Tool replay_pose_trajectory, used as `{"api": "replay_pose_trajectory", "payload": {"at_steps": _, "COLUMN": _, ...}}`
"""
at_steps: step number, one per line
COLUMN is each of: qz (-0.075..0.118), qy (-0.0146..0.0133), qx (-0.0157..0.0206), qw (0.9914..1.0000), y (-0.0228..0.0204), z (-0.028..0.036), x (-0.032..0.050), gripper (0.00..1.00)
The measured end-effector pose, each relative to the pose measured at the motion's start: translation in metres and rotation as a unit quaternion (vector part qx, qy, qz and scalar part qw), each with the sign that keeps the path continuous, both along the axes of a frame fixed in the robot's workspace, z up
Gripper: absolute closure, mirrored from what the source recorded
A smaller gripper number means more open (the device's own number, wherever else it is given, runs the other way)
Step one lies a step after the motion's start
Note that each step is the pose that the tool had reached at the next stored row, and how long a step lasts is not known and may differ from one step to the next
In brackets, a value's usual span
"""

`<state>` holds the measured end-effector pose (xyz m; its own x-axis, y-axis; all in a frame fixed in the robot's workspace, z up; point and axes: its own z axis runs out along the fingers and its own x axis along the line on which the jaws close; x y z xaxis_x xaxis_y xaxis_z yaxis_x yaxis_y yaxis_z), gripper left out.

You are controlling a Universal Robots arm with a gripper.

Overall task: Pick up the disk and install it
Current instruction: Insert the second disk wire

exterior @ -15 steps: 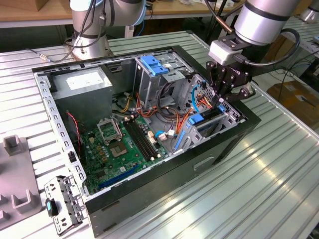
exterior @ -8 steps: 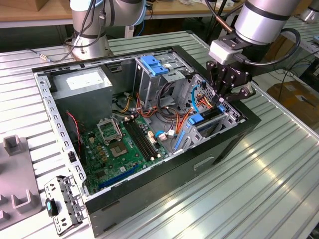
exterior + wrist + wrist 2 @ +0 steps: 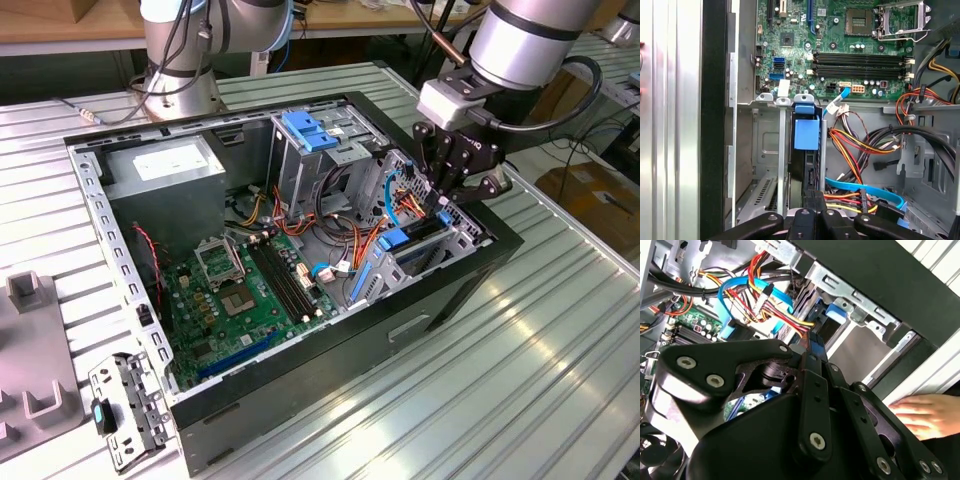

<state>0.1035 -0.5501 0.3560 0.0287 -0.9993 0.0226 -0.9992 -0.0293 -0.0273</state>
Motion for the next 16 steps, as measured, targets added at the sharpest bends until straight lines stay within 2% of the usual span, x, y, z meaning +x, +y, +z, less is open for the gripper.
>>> {"api": "replay_pose_trajectory", "payload": {"at_steps": 5, "qz": 0.000, "qy": 0.0000, "qx": 0.0003, "qw": 1.00000, "y": -0.0001, "z": 0.0000, "x": -0.0156, "gripper": 0.89}}
{"api": "replay_pose_trajectory", "payload": {"at_steps": 9, "qz": 0.000, "qy": 0.0000, "qx": 0.0002, "qw": 1.00000, "y": 0.0000, "z": 0.0006, "x": -0.0156, "gripper": 0.89}}
{"api": "replay_pose_trajectory", "payload": {"at_steps": 14, "qz": 0.000, "qy": 0.0000, "qx": 0.0003, "qw": 1.00000, "y": 0.0000, "z": 0.0093, "x": -0.0156, "gripper": 0.89}}
{"api": "replay_pose_trajectory", "payload": {"at_steps": 16, "qz": 0.000, "qy": 0.0000, "qx": 0.0001, "qw": 1.00000, "y": 0.0006, "z": 0.0165, "x": -0.0156, "gripper": 0.89}}
